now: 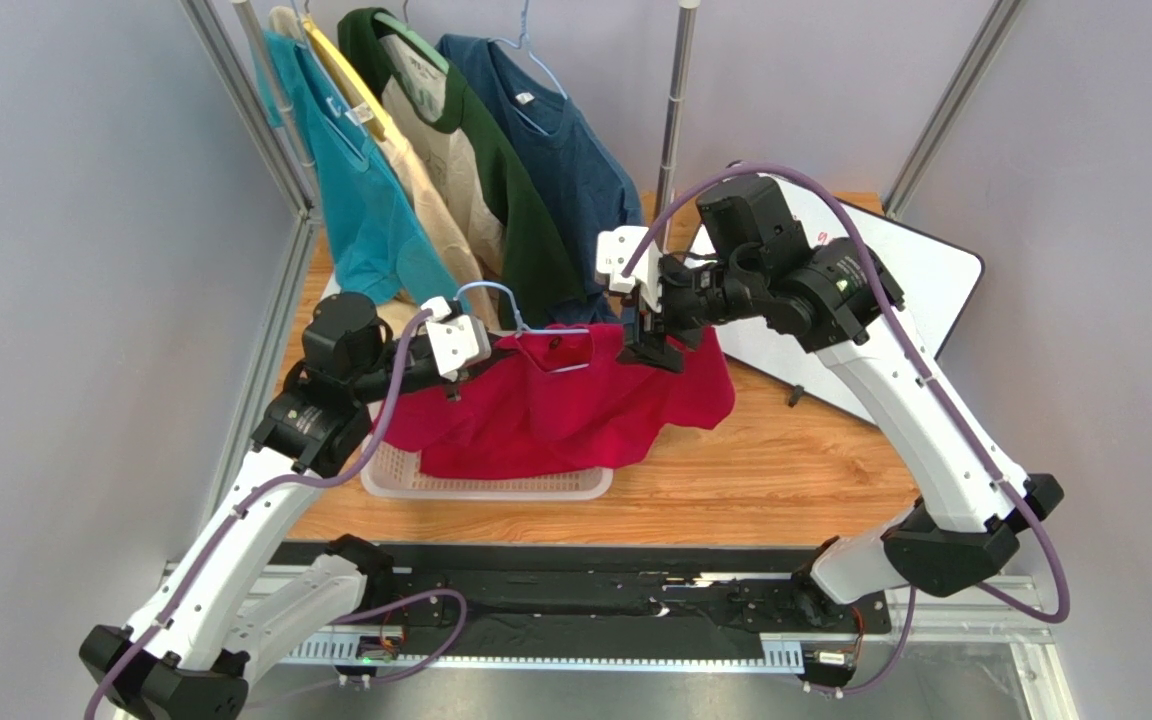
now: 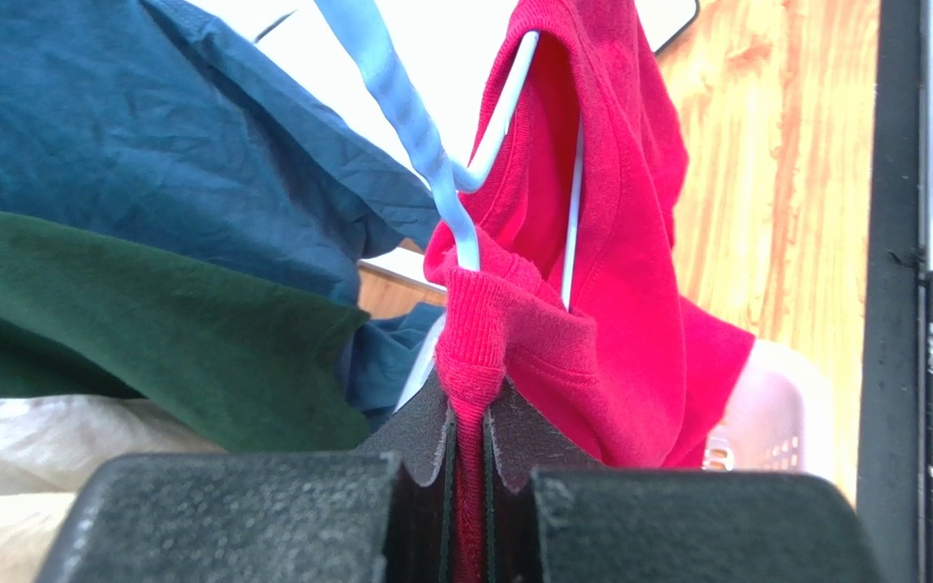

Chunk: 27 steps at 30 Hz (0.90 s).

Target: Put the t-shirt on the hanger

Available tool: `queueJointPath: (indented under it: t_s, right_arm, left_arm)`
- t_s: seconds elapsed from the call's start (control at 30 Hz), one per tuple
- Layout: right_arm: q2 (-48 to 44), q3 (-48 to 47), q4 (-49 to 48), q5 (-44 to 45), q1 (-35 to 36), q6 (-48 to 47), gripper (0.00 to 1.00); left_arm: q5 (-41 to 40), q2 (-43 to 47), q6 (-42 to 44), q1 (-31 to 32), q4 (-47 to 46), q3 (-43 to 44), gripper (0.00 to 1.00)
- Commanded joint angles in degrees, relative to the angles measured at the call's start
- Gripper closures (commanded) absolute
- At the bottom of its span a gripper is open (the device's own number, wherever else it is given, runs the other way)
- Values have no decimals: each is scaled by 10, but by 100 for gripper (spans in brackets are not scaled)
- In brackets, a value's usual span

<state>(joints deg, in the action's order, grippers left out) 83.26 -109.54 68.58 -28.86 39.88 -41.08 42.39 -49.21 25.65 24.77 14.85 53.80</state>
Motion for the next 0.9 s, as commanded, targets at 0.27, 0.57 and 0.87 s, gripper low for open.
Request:
queueJointPath:
  t_s: [0.27, 0.57, 0.87]
  right_arm:
    - [51, -12, -10, -31, 42, -36, 68]
    - [24, 6, -42, 0, 31, -16, 100]
    - [-18, 16, -55, -65, -54, 5, 100]
  left_arm:
    - [34, -20, 52, 29, 47, 79, 100]
    - [-51, -15, 73, 30, 150, 105, 91]
    - [-15, 14, 125, -99, 308, 135, 60]
